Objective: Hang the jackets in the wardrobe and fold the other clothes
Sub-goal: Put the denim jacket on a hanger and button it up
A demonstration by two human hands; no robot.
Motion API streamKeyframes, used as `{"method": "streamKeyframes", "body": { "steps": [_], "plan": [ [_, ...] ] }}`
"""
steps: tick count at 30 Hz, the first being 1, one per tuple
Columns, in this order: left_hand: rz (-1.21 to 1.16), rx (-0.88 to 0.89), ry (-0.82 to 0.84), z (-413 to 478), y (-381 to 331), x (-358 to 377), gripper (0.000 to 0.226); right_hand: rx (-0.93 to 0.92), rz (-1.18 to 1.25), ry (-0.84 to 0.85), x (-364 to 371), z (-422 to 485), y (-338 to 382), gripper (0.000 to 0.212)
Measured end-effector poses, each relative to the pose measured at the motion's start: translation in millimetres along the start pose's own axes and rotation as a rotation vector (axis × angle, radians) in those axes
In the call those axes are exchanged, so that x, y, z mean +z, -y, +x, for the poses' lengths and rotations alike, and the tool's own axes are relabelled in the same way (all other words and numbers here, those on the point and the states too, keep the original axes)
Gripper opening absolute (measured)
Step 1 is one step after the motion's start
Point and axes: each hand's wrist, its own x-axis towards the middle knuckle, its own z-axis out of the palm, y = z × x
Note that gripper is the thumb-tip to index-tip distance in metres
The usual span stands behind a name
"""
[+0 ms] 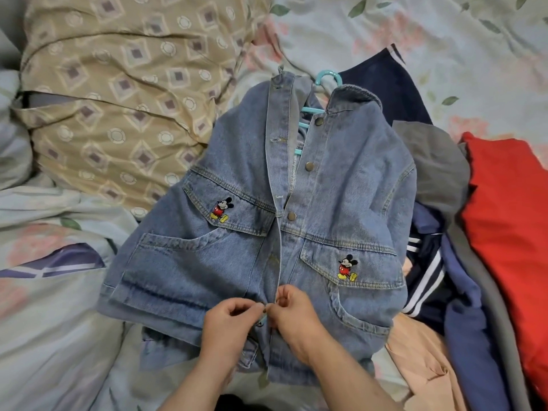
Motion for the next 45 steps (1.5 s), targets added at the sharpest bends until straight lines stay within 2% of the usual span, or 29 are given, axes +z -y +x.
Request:
{"method": "streamKeyframes", "body": {
  "steps": [4, 7, 9, 12, 16, 20, 28, 30, 32, 34, 35, 36, 38, 39, 42, 43, 45],
  "plan": [
    [0.058, -0.044, 0.045, 7, 1, -1, 0.020, -0.029, -0.093, -0.009, 1, 1, 1, 0.031],
    [0.085, -0.031, 0.054, 8, 2, -2, 0.021, -0.019, -0.055, 0.010, 4, 2, 2, 0.010],
    [0.055, -0.032, 0.072, 9, 5, -4, 0.023, -0.001, -0.013, 0.002, 7, 2, 1, 0.011],
    [-0.009, -0.029, 0.102, 9, 6, -7, 0.022, 0.016, 0.009, -0.005, 6, 3, -2, 0.029],
    [-0.059, -0.042, 0.090, 11, 7, -5, 0.020, 0.078, 0.182, 0.015, 4, 3, -1, 0.024],
    [-0.124, -0.062, 0.071, 6, 10, -5, 0.024, 0.093, 0.192, 0.003, 2, 1, 0, 0.026],
    [0.189, 0.140, 0.065, 0, 7, -10, 0.032, 0.176, 0.075, 0.085, -4, -6, 19, 0.025],
    [0.332, 0.235, 0.019, -2, 1, -10, 0.035, 0.135, 0.027, 0.103, -10, -10, 21, 0.018],
    [0.434, 0.382, -0.044, -2, -11, -11, 0.037, 0.028, 0.007, 0.040, -20, -10, 25, 0.011],
    [0.456, 0.580, -0.079, -1, -29, -6, 0.025, -0.137, -0.038, -0.109, -31, -1, 33, 0.023],
    [0.458, 0.654, -0.065, -1, -39, 0, 0.014, -0.220, -0.094, -0.169, -36, 5, 38, 0.028],
    [0.477, 0.685, -0.035, 2, -48, 8, 0.012, -0.287, -0.152, -0.199, -40, 11, 43, 0.030],
    [0.571, 0.611, 0.042, 11, -60, 24, 0.033, -0.342, -0.210, -0.207, -44, 22, 52, 0.034],
    [0.641, 0.561, 0.048, 18, -64, 30, 0.037, -0.340, -0.198, -0.200, -45, 27, 54, 0.037],
    [0.782, 0.508, 0.022, 32, -68, 34, 0.015, -0.296, -0.129, -0.137, -45, 36, 55, 0.044],
    [0.772, 0.481, 0.016, 36, -67, 32, 0.008, -0.305, -0.171, -0.124, -46, 37, 53, 0.042],
    [0.666, 0.406, 0.012, 40, -65, 25, 0.008, -0.389, -0.401, -0.135, -48, 36, 48, 0.033]
  ]
}}
